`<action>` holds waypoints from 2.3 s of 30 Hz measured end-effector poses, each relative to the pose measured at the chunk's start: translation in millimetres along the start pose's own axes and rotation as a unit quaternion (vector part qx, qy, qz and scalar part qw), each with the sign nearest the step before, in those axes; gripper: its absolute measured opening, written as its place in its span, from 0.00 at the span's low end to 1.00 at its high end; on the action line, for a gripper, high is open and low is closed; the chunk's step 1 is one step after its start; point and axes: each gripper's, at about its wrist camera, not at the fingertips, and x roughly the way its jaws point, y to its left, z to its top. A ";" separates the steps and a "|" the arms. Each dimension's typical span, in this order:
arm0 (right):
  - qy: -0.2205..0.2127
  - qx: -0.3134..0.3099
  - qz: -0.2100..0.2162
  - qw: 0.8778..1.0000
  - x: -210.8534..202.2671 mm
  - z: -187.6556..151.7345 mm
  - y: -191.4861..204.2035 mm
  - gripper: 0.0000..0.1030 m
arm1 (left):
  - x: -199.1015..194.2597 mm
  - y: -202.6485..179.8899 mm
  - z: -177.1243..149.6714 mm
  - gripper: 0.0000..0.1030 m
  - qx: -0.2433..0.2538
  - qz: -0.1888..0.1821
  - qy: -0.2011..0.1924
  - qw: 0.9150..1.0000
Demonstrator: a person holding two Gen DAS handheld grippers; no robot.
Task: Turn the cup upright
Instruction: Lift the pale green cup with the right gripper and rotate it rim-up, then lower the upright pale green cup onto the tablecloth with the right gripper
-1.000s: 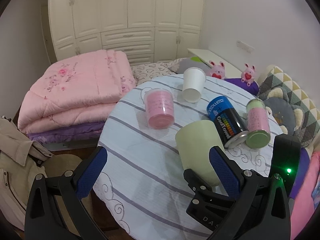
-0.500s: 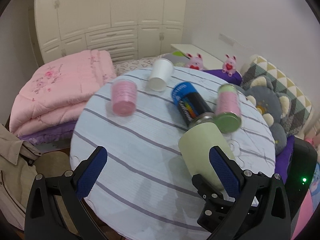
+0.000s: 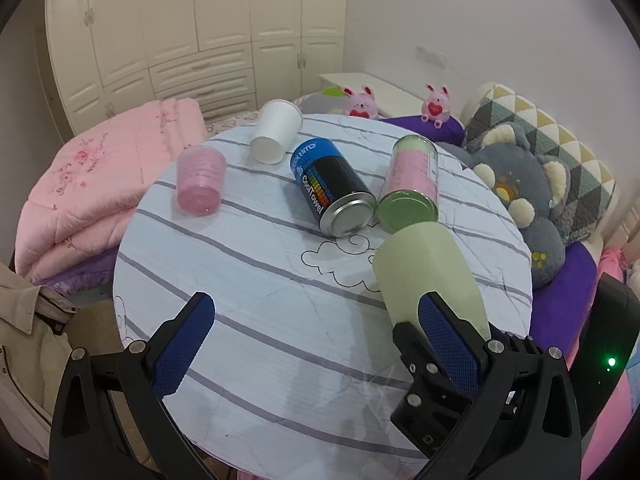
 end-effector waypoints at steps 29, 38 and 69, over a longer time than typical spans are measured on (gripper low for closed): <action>-0.028 -0.001 0.022 0.999 -44.1 18.3 -55.8 0.79 | 8.7 -35.5 4.1 1.00 -0.004 -0.011 0.021 1.000; -0.027 0.008 0.000 1.000 -48.3 19.5 -87.3 0.79 | 15.5 -56.1 5.9 1.00 0.004 -0.014 0.030 0.999; 0.035 -0.004 0.033 0.999 -4.8 34.5 -109.0 0.79 | 91.4 -65.5 32.0 0.79 -0.038 -0.014 0.130 0.991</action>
